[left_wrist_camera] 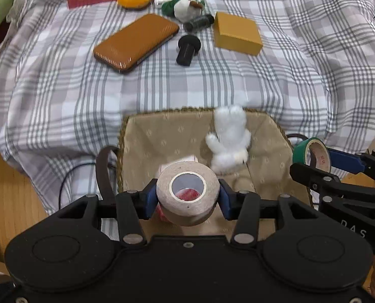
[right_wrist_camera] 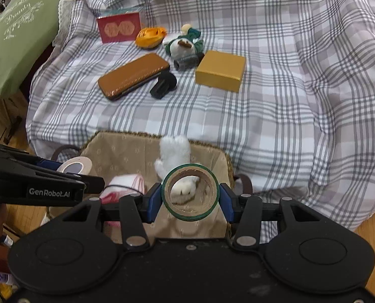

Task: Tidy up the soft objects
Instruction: 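Open the left tool to drop the beige tape while the right tool drops the green tape into the basket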

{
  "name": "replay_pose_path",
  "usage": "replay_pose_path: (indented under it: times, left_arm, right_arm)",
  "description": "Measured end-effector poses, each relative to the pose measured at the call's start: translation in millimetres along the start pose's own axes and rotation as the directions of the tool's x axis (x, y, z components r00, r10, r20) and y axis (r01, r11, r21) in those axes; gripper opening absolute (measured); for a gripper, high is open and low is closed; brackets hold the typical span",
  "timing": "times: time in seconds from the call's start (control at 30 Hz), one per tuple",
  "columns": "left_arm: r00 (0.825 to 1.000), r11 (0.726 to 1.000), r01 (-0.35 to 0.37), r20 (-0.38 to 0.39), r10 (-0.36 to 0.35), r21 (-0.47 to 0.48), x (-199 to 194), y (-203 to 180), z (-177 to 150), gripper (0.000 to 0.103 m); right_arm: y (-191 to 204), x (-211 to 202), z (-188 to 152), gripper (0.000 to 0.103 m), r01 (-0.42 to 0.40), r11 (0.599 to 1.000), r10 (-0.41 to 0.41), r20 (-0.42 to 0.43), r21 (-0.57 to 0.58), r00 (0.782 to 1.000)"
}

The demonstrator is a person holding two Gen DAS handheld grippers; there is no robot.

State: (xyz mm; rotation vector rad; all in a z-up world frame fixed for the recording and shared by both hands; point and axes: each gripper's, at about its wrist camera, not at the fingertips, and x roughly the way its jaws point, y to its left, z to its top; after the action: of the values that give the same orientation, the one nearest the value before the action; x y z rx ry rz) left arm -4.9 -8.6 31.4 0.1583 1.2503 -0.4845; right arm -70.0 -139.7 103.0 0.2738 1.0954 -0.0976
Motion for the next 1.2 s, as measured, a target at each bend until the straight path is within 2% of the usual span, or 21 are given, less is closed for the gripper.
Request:
replay_pose_path:
  times: [0.17,0.4,0.8,0.9,0.97,1.2]
  left_arm:
    - [0.999,0.999,0.028,-0.041,-0.029,-0.018,4,0,-10,0.048]
    - [0.997,0.999,0.026,-0.076,-0.027,-0.023,12,-2,-16,0.048]
    - [0.997,1.0,0.014,-0.08,-0.015,-0.01,15,-4,-14,0.048]
    - [0.997,1.0,0.01,-0.08,-0.01,-0.005,15,-4,-13,0.05]
    - [0.997,1.0,0.008,-0.076,-0.008,-0.006,15,-5,-13,0.057]
    - [0.997,1.0,0.002,-0.079,-0.003,-0.009,17,-3,-12,0.058]
  right_arm:
    - [1,5,-5,0.046,-0.011,1.0,0.012,-0.049,0.007,0.999]
    - [4,12,-8,0.046,-0.022,1.0,0.021,-0.097,-0.002,0.995]
    - [4,18,-5,0.047,-0.028,1.0,0.028,-0.119,0.0,0.992]
    - [3,20,-4,0.047,-0.033,0.999,0.034,-0.125,0.007,0.992]
    - [3,21,-5,0.048,-0.037,0.999,0.038,-0.131,0.011,0.991]
    - [1,22,-4,0.052,-0.032,0.999,0.034,-0.127,0.023,0.991]
